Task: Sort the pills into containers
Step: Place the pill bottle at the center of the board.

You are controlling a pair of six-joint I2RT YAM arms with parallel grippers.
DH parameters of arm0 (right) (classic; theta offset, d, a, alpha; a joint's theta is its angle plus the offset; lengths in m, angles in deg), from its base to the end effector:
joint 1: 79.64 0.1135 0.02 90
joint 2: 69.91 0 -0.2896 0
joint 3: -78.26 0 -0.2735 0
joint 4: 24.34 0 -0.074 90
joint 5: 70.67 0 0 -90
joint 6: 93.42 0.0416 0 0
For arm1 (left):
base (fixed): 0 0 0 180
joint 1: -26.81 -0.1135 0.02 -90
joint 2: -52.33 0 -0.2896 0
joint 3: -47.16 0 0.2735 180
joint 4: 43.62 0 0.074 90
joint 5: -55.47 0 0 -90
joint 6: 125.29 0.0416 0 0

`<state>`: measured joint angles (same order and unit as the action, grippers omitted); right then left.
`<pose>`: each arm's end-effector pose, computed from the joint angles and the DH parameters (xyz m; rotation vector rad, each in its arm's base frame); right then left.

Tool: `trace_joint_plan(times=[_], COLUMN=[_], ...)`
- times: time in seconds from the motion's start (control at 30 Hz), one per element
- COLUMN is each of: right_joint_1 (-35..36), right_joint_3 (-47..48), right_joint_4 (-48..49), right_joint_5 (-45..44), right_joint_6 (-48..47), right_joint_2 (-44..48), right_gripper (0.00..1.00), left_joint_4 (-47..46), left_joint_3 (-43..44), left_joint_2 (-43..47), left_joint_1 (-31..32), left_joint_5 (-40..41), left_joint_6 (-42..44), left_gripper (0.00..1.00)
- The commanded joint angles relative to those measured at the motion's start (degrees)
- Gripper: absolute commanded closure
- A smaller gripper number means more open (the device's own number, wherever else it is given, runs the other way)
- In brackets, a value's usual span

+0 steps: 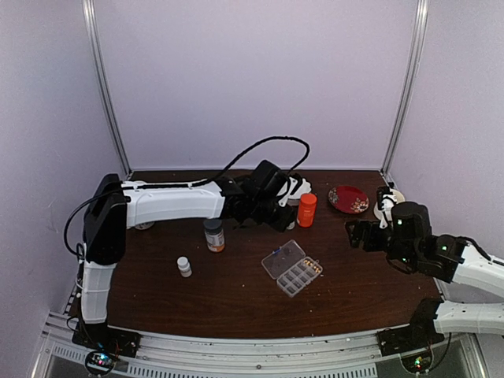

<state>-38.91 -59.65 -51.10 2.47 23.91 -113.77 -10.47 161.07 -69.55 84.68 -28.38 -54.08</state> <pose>0.1477 0.1113 0.2514 -0.0602 2.0729 0.4336 0.2860 -0.4471 0.2456 0.7319 2.2337 -0.5633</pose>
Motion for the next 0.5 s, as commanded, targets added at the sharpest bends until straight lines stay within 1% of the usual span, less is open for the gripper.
trace_joint_plan(times=[0.0,0.07,0.1,0.33,0.47], right_joint_1=[-0.30,-0.30,-0.32,-0.31,-0.30], right_joint_3=[-0.40,-0.42,-0.41,-1.56,-1.60], right_joint_4=[-2.30,-3.09,-3.46,-2.92,-2.01], right_joint_5=[0.77,0.67,0.60,0.69,1.19], right_joint_6=[0.97,1.05,1.10,1.65,1.41], right_joint_2=[2.36,3.00,3.35,4.18,2.73], right_gripper=[0.00,0.00,0.00,0.00,0.00], left_joint_4=[0.10,2.51,3.16,5.91,8.12], left_joint_3=[3.18,3.04,2.50,-0.93,-0.09], left_joint_2=[-0.11,0.10,0.29,-0.41,-2.95], left_joint_1=[-0.24,-1.17,-2.02,-8.89,-10.99], left_joint_5=[7.88,10.56,10.37,4.46,1.96], left_joint_6=[-0.47,-1.16,-1.25,-2.59,-3.43], left_gripper=[1.00,1.00,1.00,1.00,1.00])
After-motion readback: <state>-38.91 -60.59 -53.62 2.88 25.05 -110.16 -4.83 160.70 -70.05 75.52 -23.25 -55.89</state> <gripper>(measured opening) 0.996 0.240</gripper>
